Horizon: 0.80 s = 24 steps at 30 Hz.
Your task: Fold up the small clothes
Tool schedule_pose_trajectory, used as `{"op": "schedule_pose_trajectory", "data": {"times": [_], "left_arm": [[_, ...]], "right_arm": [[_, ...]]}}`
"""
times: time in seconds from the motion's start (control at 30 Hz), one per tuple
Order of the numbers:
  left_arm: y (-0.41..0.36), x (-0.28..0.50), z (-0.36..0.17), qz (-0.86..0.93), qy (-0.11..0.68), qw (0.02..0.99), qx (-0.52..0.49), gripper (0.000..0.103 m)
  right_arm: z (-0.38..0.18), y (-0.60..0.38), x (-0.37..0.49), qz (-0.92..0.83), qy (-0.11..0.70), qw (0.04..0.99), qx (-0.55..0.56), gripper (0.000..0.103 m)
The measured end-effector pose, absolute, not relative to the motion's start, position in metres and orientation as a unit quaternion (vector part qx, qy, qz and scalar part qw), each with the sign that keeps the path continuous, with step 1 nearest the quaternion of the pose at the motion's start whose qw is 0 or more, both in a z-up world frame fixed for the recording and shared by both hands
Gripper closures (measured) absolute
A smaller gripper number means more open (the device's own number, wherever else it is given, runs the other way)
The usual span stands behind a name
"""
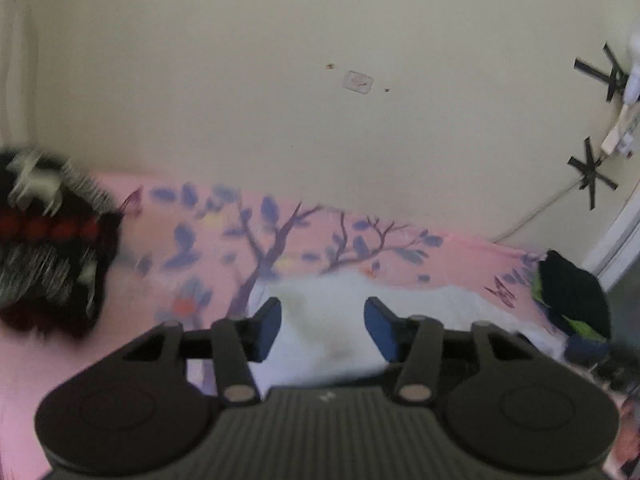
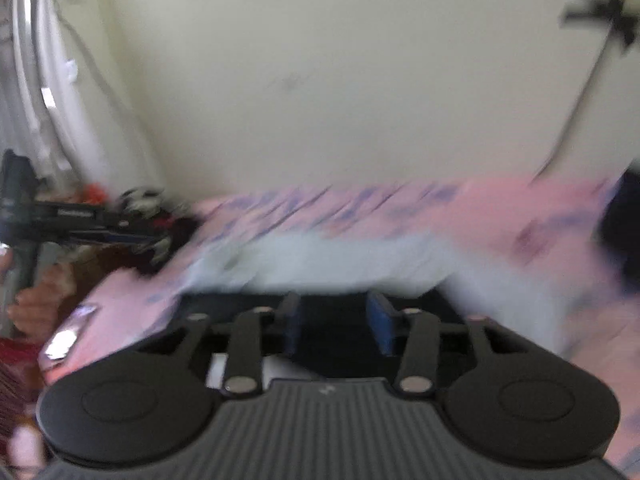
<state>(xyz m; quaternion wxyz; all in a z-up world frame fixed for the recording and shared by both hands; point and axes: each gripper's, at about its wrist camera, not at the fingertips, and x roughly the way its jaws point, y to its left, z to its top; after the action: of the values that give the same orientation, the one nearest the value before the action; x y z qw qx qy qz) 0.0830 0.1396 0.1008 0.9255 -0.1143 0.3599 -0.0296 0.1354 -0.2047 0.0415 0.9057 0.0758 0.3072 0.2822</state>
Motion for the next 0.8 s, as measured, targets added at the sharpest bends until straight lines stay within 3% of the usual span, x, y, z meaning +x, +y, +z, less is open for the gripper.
{"op": "schedule_pose_trajectory", "data": {"times": [0.03, 0.1, 0.23, 0.27, 0.33, 0.43, 0.47, 0.5, 0.53, 0.57, 0.6, 0.8], "left_arm": [[0.135, 0.102, 0.098, -0.036, 0.37, 0.922, -0.105, 0.045], [0.121, 0.147, 0.081, -0.043, 0.398, 0.913, -0.077, 0.029], [0.094, 0.216, 0.031, -0.033, 0.459, 0.887, -0.026, 0.019], [0.09, 0.224, 0.018, -0.034, 0.475, 0.879, -0.019, 0.016], [0.085, 0.234, -0.002, -0.031, 0.492, 0.87, -0.01, 0.018], [0.076, 0.224, -0.011, -0.035, 0.479, 0.877, 0.025, 0.045], [0.07, 0.218, -0.011, -0.039, 0.469, 0.881, 0.043, 0.068], [0.068, 0.215, -0.011, -0.052, 0.467, 0.882, 0.043, 0.098], [0.066, 0.212, -0.009, -0.054, 0.468, 0.881, 0.037, 0.099], [0.066, 0.211, -0.007, -0.048, 0.466, 0.883, 0.036, 0.1], [0.065, 0.206, -0.003, -0.044, 0.459, 0.886, 0.036, 0.1], [0.083, 0.139, 0.066, -0.064, 0.385, 0.92, -0.004, 0.1]], "right_arm": [[0.043, -0.211, 0.151, 0.276, 0.313, 0.906, 0.075, 0.042], [0.036, -0.224, 0.19, 0.265, 0.335, 0.901, 0.079, 0.04], [-0.001, -0.218, 0.255, 0.249, 0.375, 0.89, 0.079, 0.014], [-0.012, -0.212, 0.267, 0.245, 0.384, 0.887, 0.071, 0.015], [-0.033, -0.191, 0.287, 0.25, 0.404, 0.879, 0.047, 0.015], [-0.055, -0.168, 0.297, 0.287, 0.435, 0.854, 0.017, 0.018], [-0.054, -0.161, 0.293, 0.292, 0.426, 0.856, -0.005, 0.026], [-0.053, -0.155, 0.29, 0.296, 0.42, 0.858, -0.019, 0.034], [-0.05, -0.151, 0.287, 0.299, 0.415, 0.859, -0.022, 0.058], [-0.047, -0.149, 0.283, 0.295, 0.415, 0.861, -0.018, 0.095], [-0.045, -0.148, 0.281, 0.29, 0.421, 0.859, -0.013, 0.103], [0.016, -0.167, 0.205, 0.306, 0.339, 0.89, -0.01, 0.103]]}}
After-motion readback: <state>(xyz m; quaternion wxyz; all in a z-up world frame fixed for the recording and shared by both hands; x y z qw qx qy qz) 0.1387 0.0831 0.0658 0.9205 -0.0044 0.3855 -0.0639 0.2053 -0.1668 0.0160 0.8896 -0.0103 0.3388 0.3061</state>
